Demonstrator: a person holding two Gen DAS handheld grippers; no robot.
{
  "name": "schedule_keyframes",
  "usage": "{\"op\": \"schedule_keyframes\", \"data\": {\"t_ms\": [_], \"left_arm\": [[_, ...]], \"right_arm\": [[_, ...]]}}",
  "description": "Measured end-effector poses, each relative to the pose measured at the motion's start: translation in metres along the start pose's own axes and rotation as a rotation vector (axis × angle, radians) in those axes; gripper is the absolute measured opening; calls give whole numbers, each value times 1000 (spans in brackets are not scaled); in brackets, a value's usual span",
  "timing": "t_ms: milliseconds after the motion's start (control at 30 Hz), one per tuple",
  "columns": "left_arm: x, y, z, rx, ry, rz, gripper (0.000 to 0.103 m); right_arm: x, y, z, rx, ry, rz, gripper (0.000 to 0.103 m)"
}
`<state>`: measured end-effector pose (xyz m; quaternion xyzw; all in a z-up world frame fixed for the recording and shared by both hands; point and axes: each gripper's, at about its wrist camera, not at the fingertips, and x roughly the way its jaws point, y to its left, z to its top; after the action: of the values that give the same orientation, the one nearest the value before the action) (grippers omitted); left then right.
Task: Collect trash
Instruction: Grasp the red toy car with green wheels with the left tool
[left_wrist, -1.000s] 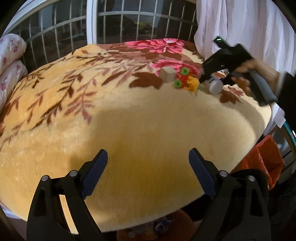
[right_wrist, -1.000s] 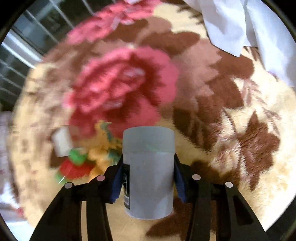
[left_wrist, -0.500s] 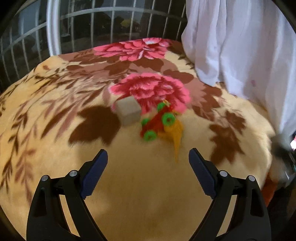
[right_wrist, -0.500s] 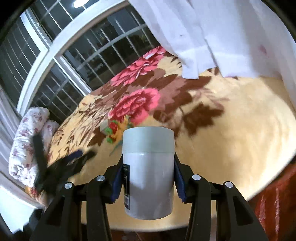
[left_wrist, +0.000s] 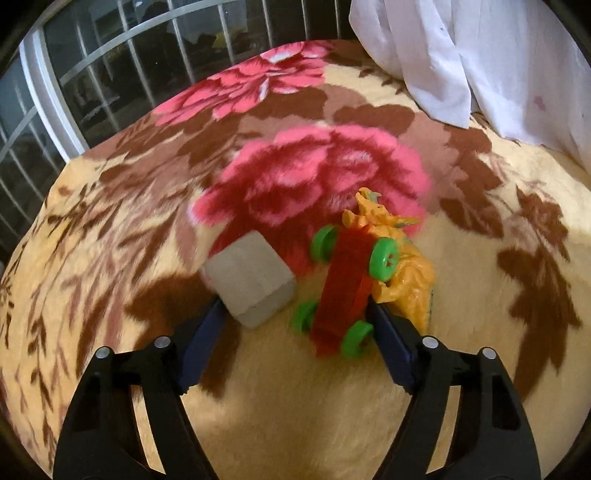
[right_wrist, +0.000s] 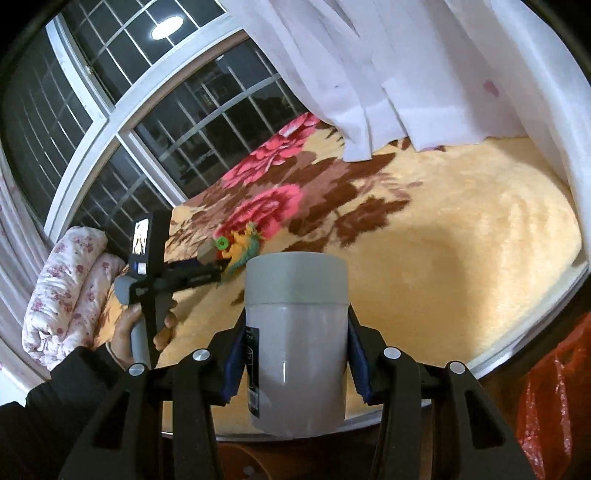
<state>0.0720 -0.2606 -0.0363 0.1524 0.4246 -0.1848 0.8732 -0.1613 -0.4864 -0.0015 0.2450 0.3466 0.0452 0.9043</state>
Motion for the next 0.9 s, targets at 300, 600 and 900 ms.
{"op": "schedule_keyframes", "data": {"t_ms": [300, 600, 900], "left_arm": [[24, 91, 1, -408, 63, -195, 1], [-4, 103, -22, -249, 46, -85, 1], [15, 86, 18, -429, 41, -212, 68]], "right_arm": [[1, 4, -11, -4, 11, 9, 47], [3, 6, -16, -1, 27, 20, 47], [3, 6, -15, -15, 28, -4, 47]]}}
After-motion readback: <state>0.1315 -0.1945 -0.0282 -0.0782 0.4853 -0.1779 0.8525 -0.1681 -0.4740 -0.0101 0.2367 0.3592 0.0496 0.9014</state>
